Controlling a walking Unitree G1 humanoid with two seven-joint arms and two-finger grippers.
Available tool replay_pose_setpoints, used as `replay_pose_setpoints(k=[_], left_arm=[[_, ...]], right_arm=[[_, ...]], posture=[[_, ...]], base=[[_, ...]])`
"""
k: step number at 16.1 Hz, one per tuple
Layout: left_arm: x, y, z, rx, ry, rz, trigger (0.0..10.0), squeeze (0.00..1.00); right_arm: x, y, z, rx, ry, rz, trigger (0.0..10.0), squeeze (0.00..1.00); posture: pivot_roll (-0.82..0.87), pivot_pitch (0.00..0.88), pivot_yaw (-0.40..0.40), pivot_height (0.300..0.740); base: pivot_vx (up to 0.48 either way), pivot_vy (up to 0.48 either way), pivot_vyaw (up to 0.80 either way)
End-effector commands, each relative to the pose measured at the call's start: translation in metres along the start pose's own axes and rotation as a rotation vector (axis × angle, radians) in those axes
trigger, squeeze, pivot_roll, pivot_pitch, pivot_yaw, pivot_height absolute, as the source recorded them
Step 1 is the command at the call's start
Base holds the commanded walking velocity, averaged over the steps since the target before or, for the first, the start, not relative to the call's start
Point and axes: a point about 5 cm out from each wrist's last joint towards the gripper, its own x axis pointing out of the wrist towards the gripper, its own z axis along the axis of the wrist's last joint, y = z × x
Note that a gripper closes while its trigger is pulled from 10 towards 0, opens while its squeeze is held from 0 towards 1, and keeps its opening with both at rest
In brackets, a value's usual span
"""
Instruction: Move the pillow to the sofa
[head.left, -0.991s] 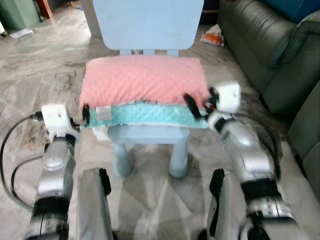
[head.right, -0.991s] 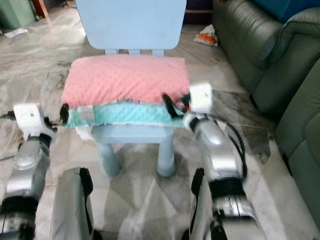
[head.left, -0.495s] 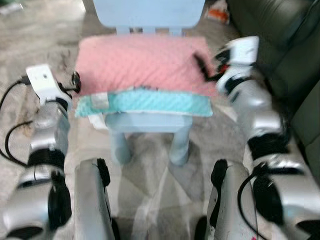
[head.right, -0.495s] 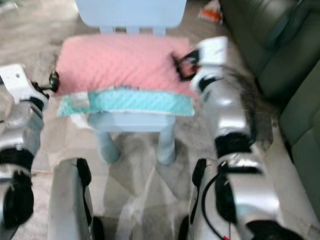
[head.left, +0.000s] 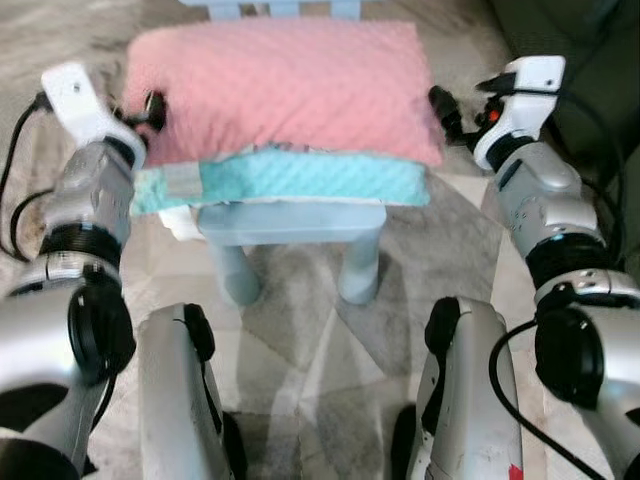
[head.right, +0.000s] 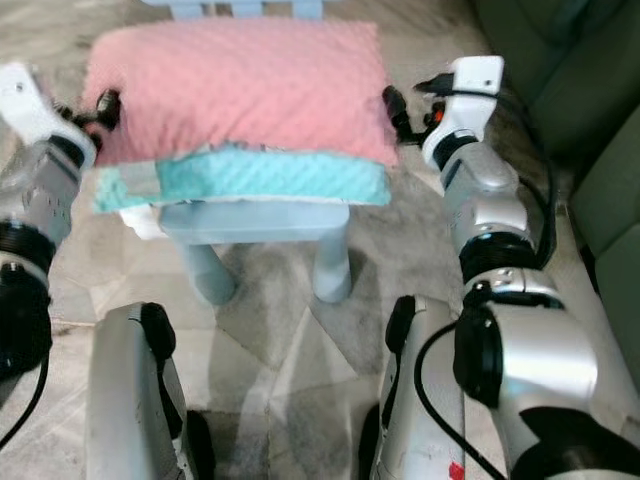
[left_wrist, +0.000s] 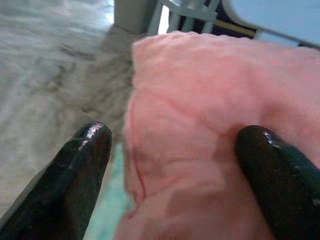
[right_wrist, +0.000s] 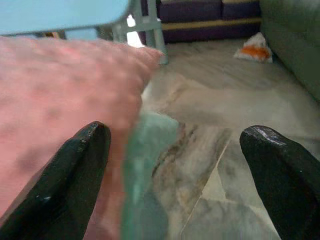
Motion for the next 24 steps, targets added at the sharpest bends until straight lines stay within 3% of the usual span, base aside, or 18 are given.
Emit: replay_pose_setpoints(k=[1, 5, 8, 10, 13, 15, 19, 24], left_arm=[[0.002, -0.001, 0.005, -0.022, 0.011, -0.012, 10.0, 0.0], [0.005, -0.01, 0.012, -0.088, 0.023, -0.041, 10.0, 0.0], [0.006, -0.008, 0.027, -0.109, -0.035, -0.012, 10.0, 0.0], [0.005, 0.002, 0.039, -0.064, -0.092, 0.056, 10.0, 0.0], [0.001, 0.017, 0.05, -0.059, -0.15, 0.136, 10.0, 0.0], [0.0, 0.022, 0.048, -0.112, -0.128, 0.157, 10.0, 0.0], [0.005, 0.003, 0.028, -0.422, 0.034, 0.086, 10.0, 0.0], [0.007, -0.009, 0.024, -0.458, 0.07, 0.037, 10.0, 0.0]], right_arm=[[0.002, -0.001, 0.003, 0.043, -0.001, 0.005, 10.0, 0.0], [0.008, 0.01, 0.008, 0.154, -0.002, 0.068, 10.0, 0.0], [0.013, 0.014, 0.023, 0.137, -0.047, 0.089, 10.0, 0.0], [0.015, 0.014, 0.033, 0.121, -0.088, 0.089, 10.0, 0.0], [0.014, 0.013, 0.04, 0.117, -0.13, 0.099, 10.0, 0.0], [0.014, 0.012, 0.042, 0.132, -0.137, 0.11, 10.0, 0.0], [0.018, 0.026, 0.039, 0.296, -0.113, 0.219, 10.0, 0.0], [0.021, 0.046, 0.039, 0.37, -0.118, 0.349, 10.0, 0.0]], posture=[[-0.08, 0.284, 0.027, 0.342], [-0.06, 0.297, 0.035, 0.342], [-0.06, 0.301, 0.033, 0.342], [-0.06, 0.3, 0.035, 0.342], [-0.05, 0.301, 0.038, 0.342], [-0.05, 0.299, 0.038, 0.342], [-0.05, 0.306, 0.037, 0.342], [-0.05, 0.316, 0.04, 0.342]], base=[[0.0, 0.0, 0.0], [0.0, 0.0, 0.0], [0.0, 0.0, 0.0], [0.0, 0.0, 0.0], [0.0, 0.0, 0.0], [0.0, 0.0, 0.0], [0.0, 0.0, 0.0], [0.0, 0.0, 0.0]])
